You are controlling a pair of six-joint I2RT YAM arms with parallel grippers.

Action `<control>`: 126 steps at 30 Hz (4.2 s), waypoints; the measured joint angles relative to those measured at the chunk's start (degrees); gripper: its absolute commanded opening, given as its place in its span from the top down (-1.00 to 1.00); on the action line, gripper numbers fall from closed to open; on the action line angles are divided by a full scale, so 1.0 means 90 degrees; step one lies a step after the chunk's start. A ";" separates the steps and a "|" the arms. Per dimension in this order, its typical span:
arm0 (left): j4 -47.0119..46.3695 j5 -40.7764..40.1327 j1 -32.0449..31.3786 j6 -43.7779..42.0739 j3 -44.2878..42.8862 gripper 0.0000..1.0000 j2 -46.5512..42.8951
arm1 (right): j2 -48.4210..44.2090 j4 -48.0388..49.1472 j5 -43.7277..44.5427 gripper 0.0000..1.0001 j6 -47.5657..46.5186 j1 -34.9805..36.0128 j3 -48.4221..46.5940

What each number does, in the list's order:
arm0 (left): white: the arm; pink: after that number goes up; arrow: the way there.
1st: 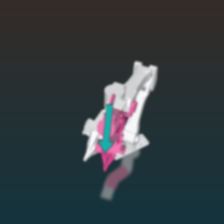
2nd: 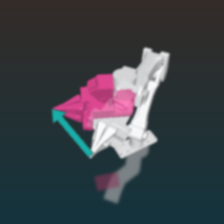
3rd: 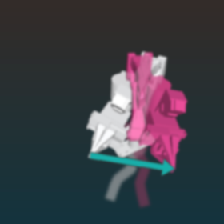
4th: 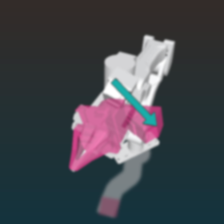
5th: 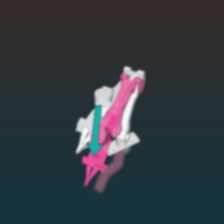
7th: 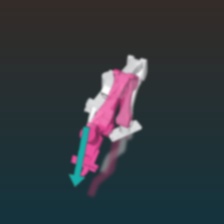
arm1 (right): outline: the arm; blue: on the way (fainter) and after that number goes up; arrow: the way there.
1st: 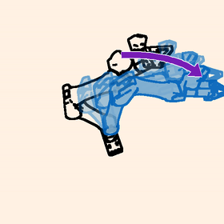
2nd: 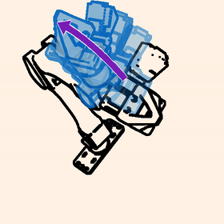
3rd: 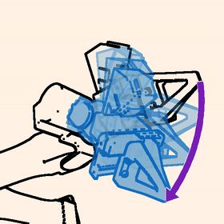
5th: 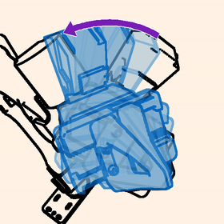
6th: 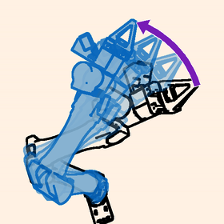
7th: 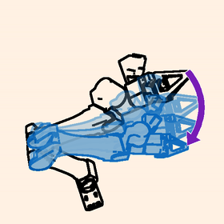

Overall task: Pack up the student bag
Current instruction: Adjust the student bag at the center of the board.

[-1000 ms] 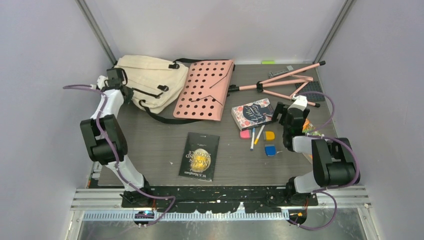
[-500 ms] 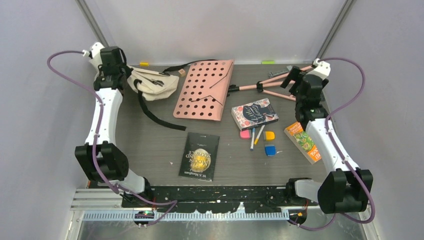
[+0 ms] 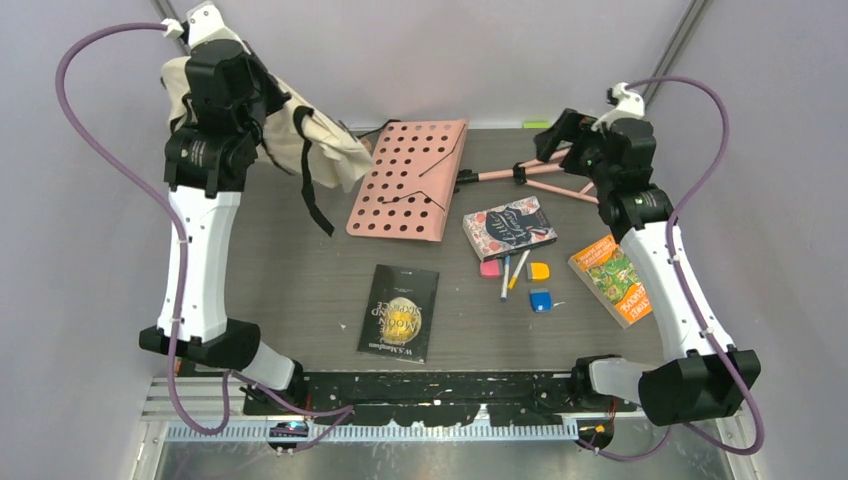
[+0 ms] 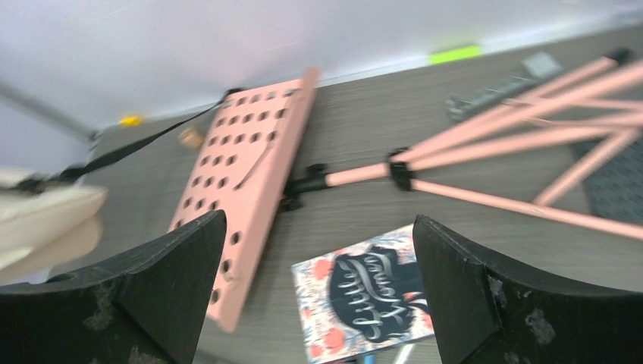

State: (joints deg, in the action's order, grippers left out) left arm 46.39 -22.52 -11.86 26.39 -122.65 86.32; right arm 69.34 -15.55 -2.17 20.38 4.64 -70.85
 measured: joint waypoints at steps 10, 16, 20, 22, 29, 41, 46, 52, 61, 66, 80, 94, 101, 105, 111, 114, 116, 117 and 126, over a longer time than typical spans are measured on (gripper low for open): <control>0.1945 -0.0034 -0.1253 0.1166 -0.0364 1.00 0.0078 | 0.0364 -0.0015 -0.1200 -1.00 -0.0741 0.2521 -0.1124; 0.2416 0.0085 -0.1547 0.1632 -0.0199 1.00 0.0469 | 0.0716 -0.0005 -0.1739 -1.00 -0.1205 0.3497 -0.1513; 0.2361 0.0083 -0.1666 0.1851 -0.0199 1.00 0.0510 | 0.0979 -0.0044 -0.1921 -1.00 -0.1399 0.3908 -0.1659; 0.2297 0.0126 -0.1690 0.1936 -0.0199 1.00 0.0517 | 0.1100 -0.0075 -0.1940 -1.00 -0.1506 0.4116 -0.1693; 0.2084 0.0325 -0.1695 0.2144 -0.0204 1.00 0.0695 | 0.1231 -0.0342 -0.1547 -1.00 -0.2137 0.4673 -0.1700; 0.1919 0.0527 -0.1695 0.2365 -0.0287 1.00 0.0816 | 0.1790 -0.0427 0.0007 -1.00 -0.3492 0.5277 -0.1588; 0.1902 0.0576 -0.1695 0.2414 -0.0299 1.00 0.0843 | 0.2169 -0.0534 0.0415 -1.00 -0.3694 0.5357 -0.1586; 0.1802 0.0576 -0.1695 0.2528 -0.0226 1.00 0.0818 | 0.2341 -0.0393 0.0906 0.02 -0.4002 0.5433 -0.1460; 0.1343 0.0221 -0.1695 0.1955 0.0865 1.00 0.0012 | 0.2421 -0.0495 0.0556 0.99 -0.3859 0.5433 -0.1651; 0.1513 0.0189 -0.1717 0.1001 0.0362 1.00 -0.0192 | 0.2431 -0.0911 -0.0389 0.99 -0.3232 0.5260 -0.2346; 0.2747 -0.0418 -0.1710 0.1256 -0.0032 0.90 0.0197 | 0.3757 -0.2273 -0.3859 0.99 -0.1095 0.4051 -0.3874; 0.1661 0.0083 -0.1753 0.0821 0.1542 -0.81 -0.0019 | 0.4583 -0.3602 -0.2169 0.99 -0.0546 0.3262 -0.4000; 0.1370 0.0386 -0.1231 0.0736 0.2710 -0.78 -0.0959 | 0.4709 -0.3900 -0.1214 0.91 -0.0602 0.3099 -0.4053; 0.1387 0.0741 -0.0622 0.1008 0.3653 -0.73 -0.1090 | 0.4784 -0.3997 -0.0848 0.85 -0.0673 0.3096 -0.4165; 0.1384 0.1268 -0.0410 0.1307 0.4806 -0.71 -0.1090 | 0.4850 -0.3946 -0.0449 0.35 -0.0860 0.3135 -0.4296; 0.1314 0.1484 -0.0389 0.1377 0.5112 -0.72 -0.1110 | 0.4940 -0.3878 -0.0153 -0.23 -0.1030 0.3130 -0.4459; 0.1200 0.1579 -0.0374 0.1382 0.5263 -0.72 -0.1122 | 0.5083 -0.3835 0.0075 -0.48 -0.1146 0.3111 -0.4721; 0.1122 0.1615 -0.0367 0.1379 0.5340 -0.72 -0.1124 | 0.5151 -0.3815 0.0163 -0.58 -0.1205 0.3094 -0.4862; 0.0539 0.2103 0.0561 0.1642 0.5897 -0.78 -0.1117 | 0.4894 -0.3708 0.0498 -0.73 -0.1387 0.3004 -0.4828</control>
State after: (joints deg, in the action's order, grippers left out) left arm 51.24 -3.60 -6.81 41.17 -69.58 76.27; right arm 113.38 -48.93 2.31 7.90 31.68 -114.30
